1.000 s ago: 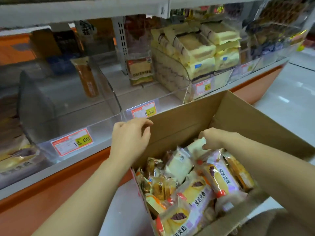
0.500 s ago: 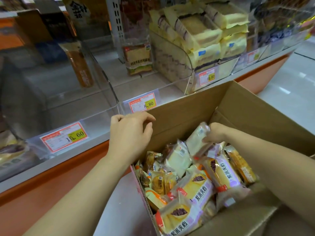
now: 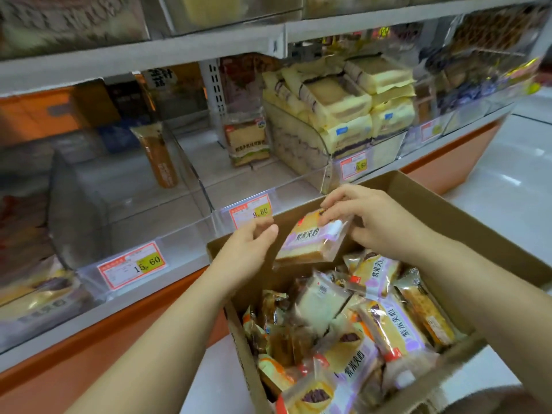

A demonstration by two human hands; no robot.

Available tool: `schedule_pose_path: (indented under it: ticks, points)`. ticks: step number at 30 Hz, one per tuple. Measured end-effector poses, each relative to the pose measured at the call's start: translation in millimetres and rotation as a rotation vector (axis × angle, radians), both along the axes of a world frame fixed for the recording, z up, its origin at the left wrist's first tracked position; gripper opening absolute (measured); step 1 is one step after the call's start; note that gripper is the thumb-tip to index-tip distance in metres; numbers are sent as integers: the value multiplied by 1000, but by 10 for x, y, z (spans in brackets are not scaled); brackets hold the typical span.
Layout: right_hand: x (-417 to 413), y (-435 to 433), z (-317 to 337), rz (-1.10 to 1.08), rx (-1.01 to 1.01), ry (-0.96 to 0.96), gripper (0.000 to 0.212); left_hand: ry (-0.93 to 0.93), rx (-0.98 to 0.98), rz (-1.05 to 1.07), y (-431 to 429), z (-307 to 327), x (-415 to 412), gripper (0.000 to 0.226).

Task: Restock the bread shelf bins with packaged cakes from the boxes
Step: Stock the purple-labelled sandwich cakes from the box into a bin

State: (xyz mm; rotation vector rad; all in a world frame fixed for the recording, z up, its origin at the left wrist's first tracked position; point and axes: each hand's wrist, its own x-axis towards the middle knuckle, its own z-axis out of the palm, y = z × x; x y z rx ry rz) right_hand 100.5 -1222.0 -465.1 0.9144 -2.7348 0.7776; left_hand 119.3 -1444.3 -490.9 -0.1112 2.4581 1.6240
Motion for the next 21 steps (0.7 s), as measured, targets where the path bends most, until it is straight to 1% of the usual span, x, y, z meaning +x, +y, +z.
schedule_pose_path:
  ticks: [2,4,6,8,9,10,11,12,13,14,16,17,19,21]
  points:
    - [56,23,-29,66,-19,134,43,-211,162,8,29,29,15,18]
    - [98,27,-59,118,-38,268,41,-314,291,-5,26,32,3,25]
    - [146,10,-61,158,-64,343,35,-336,440,-34,17,49,-2,27]
    - [168,27,-62,176,-81,369,32,-290,469,-69,34,89,9,23]
    - [169,49,-60,169,-69,359,35,-252,473,-65,43,104,10,19]
    - [158,79,-58,138,-41,321,43,-223,484,-51,49,107,0,15]
    - [132,122,-77,77,-1,242,56,-186,475,-33,49,100,-11,14]
    - [91,181,-102,-14,54,122,69,-129,424,-17,47,87,-21,15]
    - [30,264,-152,-125,121,-33,77,-46,306,2,45,64,-41,18]
    - [-40,362,-225,-223,191,-200,80,56,147,21,43,40,-57,19]
    - [-191,569,-430,-346,326,-506,78,261,-141,51,71,-3,-63,12]
    - [-247,645,-523,-375,415,-624,75,329,-229,57,97,-20,-56,10]
    - [-322,732,-660,-392,596,-765,65,398,-305,62,143,-77,-45,12]
    - [-387,727,-735,-369,710,-799,57,419,-329,71,165,-138,-46,13]
